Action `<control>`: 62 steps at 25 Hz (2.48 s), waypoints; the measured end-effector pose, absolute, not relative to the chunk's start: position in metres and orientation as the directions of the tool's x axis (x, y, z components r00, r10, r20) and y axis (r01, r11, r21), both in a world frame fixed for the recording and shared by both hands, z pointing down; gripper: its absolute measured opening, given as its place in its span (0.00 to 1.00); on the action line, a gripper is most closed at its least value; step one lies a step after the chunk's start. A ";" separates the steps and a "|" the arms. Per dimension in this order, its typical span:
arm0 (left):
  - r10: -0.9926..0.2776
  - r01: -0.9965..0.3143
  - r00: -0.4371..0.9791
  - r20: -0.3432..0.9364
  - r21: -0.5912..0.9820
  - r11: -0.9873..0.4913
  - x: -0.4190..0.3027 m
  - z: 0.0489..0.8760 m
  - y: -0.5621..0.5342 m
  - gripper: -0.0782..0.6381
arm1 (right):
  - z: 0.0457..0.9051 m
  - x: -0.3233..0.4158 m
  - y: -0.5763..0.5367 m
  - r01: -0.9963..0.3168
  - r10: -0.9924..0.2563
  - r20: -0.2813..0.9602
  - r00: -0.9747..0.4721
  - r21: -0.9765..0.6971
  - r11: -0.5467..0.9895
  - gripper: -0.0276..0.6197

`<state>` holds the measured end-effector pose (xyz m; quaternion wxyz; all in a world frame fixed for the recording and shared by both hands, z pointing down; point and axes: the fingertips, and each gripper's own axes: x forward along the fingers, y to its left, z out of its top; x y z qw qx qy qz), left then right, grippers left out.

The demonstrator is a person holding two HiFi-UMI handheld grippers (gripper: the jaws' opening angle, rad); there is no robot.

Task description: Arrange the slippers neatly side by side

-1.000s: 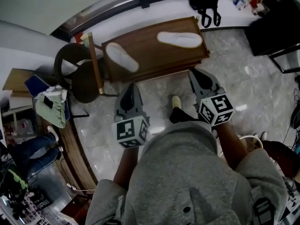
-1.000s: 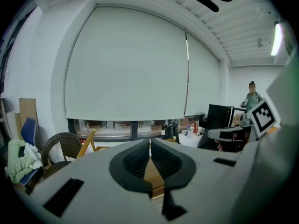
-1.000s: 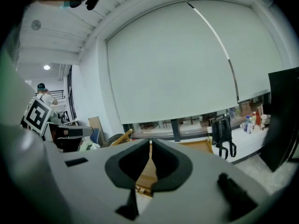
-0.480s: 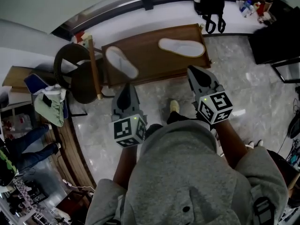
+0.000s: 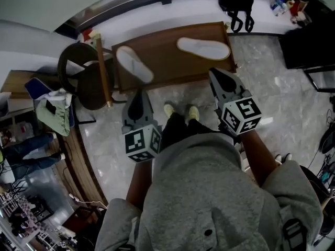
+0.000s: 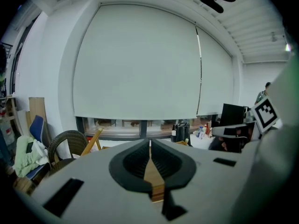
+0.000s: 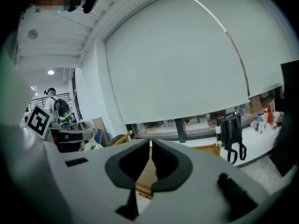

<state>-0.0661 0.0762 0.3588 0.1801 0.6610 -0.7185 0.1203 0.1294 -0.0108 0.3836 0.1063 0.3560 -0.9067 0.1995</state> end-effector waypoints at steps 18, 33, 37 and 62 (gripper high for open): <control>-0.902 -0.988 -0.075 0.426 0.091 0.125 -0.147 0.384 0.013 0.14 | 0.387 0.061 -0.061 -0.713 -0.615 0.372 -0.695 -0.247 0.657 0.09; -0.808 -0.989 -0.076 0.584 0.059 0.136 -0.212 0.487 -0.039 0.14 | 0.405 0.009 -0.105 -0.735 -0.603 0.441 -0.665 -0.243 0.633 0.09; -0.766 -0.991 -0.051 0.641 0.065 0.120 -0.222 0.522 -0.045 0.31 | 0.410 0.004 -0.112 -0.750 -0.609 0.458 -0.647 -0.239 0.617 0.09; -0.614 -0.959 -0.148 0.775 0.039 0.281 -0.244 0.640 -0.076 0.41 | 0.431 -0.010 -0.118 -0.779 -0.602 0.546 -0.583 -0.164 0.605 0.09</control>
